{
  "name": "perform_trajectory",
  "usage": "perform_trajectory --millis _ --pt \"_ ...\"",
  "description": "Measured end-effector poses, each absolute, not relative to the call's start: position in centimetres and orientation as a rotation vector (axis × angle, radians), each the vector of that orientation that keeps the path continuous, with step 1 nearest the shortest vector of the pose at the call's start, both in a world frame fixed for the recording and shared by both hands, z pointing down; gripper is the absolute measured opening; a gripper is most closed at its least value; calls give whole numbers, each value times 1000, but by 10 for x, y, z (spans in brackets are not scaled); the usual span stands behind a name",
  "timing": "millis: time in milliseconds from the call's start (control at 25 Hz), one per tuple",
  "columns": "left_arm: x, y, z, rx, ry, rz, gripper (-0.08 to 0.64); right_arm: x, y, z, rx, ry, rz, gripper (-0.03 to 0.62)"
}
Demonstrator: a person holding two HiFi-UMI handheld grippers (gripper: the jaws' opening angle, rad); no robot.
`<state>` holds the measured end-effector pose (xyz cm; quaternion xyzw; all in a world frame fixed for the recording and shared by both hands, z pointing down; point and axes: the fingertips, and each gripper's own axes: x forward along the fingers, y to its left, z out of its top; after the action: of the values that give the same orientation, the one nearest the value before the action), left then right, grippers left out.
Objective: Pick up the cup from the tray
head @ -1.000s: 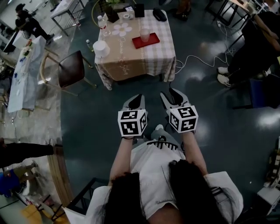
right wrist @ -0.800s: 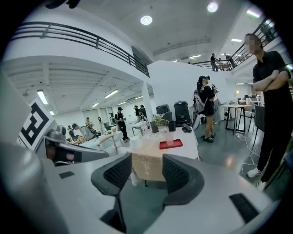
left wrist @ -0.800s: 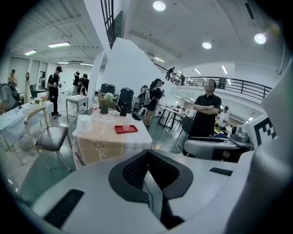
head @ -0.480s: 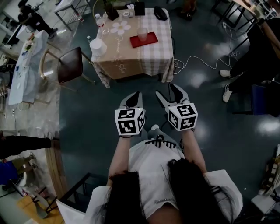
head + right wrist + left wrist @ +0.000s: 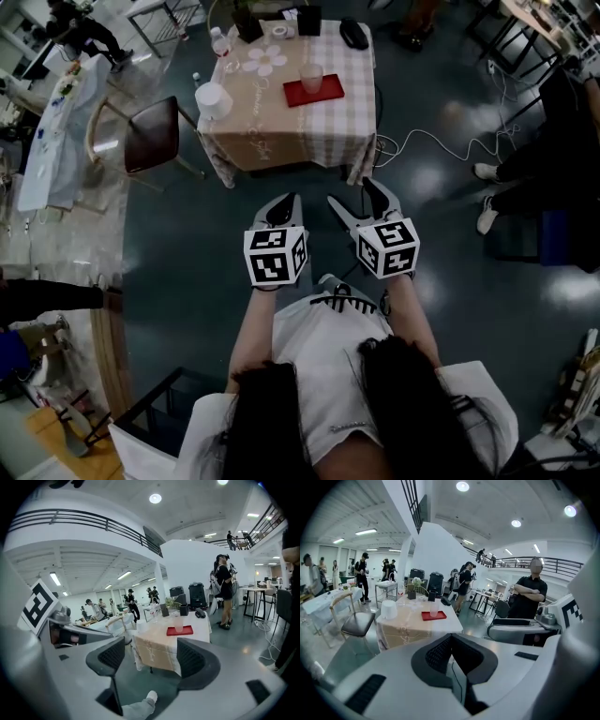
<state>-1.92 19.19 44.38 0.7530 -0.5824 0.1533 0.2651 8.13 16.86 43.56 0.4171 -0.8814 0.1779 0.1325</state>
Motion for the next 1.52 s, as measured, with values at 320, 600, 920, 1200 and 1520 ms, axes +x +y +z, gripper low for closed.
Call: perform_trajectory --millis 320,600,920,1200,1520 --pt "-26 131 446 2054 -1552 436 8 78 109 430 1246 -2548 498 334" --pt "-44 58 456 2055 -1525 454 6 62 46 438 1250 -2506 472 356" --pt "-66 -22 459 2081 -1433 493 8 36 -32 442 1297 -2453 513 371" --pt "-90 -77 459 2109 -1390 537 8 16 -86 444 1363 -2410 536 380" --pt "-102 -120 464 2149 -1348 562 8 0 -131 453 1407 -2365 489 396"
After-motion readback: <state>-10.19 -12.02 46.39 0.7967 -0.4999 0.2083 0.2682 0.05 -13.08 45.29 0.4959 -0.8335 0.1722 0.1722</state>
